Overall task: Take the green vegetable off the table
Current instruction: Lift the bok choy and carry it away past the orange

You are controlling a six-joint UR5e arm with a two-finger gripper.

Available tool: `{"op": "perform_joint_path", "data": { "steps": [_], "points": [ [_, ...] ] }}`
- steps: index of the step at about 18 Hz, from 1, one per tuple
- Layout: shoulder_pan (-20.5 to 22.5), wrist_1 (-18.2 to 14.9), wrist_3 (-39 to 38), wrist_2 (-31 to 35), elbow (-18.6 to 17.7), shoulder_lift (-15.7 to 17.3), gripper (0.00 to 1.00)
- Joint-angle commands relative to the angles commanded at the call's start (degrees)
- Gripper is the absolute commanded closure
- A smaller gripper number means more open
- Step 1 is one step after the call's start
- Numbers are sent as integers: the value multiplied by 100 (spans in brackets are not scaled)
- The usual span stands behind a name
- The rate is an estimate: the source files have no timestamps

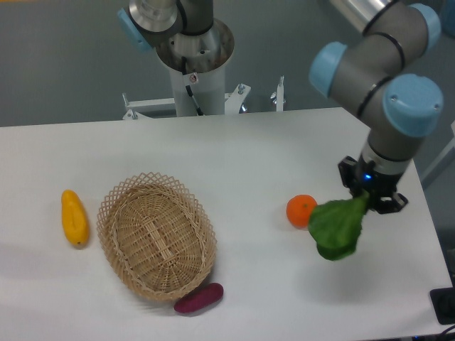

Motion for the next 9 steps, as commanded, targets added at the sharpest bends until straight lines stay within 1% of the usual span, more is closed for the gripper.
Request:
{"op": "perform_joint_path", "data": {
  "steps": [4, 9],
  "points": [
    [70, 18, 0, 17, 18, -123, 78],
    [97, -17, 9, 9, 97, -167, 78]
  ]
}}
